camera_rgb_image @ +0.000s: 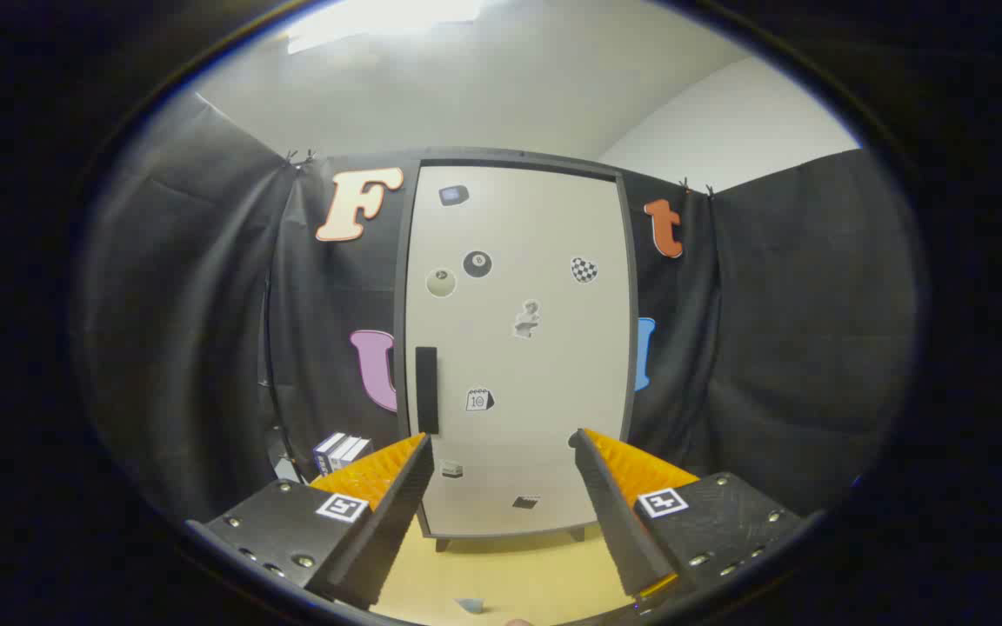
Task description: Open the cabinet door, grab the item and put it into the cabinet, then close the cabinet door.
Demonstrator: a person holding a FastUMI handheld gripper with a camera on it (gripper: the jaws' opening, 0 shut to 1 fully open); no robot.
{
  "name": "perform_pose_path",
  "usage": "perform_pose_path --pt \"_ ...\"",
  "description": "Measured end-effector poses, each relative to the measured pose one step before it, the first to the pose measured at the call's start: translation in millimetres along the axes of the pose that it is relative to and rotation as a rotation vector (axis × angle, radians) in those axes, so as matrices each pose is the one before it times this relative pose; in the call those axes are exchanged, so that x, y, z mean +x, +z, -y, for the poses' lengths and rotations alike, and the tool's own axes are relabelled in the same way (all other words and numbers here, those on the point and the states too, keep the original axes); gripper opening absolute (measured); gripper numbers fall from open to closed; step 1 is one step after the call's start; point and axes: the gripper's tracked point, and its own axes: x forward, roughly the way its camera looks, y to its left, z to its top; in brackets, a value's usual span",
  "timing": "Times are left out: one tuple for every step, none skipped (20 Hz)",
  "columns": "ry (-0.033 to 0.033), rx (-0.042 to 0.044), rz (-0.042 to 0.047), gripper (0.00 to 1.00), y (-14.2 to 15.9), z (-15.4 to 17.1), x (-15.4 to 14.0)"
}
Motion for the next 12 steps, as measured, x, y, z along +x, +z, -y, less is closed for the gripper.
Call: perform_pose_path --pt "0.00349 0.00006 -0.00277 0.97 -0.53 -1.15 -0.42" --pt "0.00022 -0.00011 -0.00169 0.97 -0.33 -0.44 0.59" --pt "0.00016 0.00141 0.0006 0.97 0.77 -0.45 0.53" --pt "0.00059 0.00132 -0.00115 0.97 -0.09 -0.23 0.9" --pt "0.00094 0.00073 -0.00017 0.97 -0.86 -0.34 0.83" --pt "0.00235 0.00134 -0.00068 0.97 0.82 -0.91 0.69" --pt "0.00032 0.00063 -0.00072 0.97 -0.04 0.11 0.6" --pt "0.00026 -0.00052 0.00068 0.97 0.81 -0.48 0.28" --pt "-0.00051 -0.00118 -0.00275 0.97 -1.03 0.32 1.07" --pt "0.00056 0.00138 -0.00183 0.97 -0.45 -0.06 -0.09" --pt "-0.00102 -0.00051 -0.00117 0.97 -0.21 0.14 0.9" --pt "-0.00069 -0.00004 0.00007 0.97 0.8 0.09 0.96"
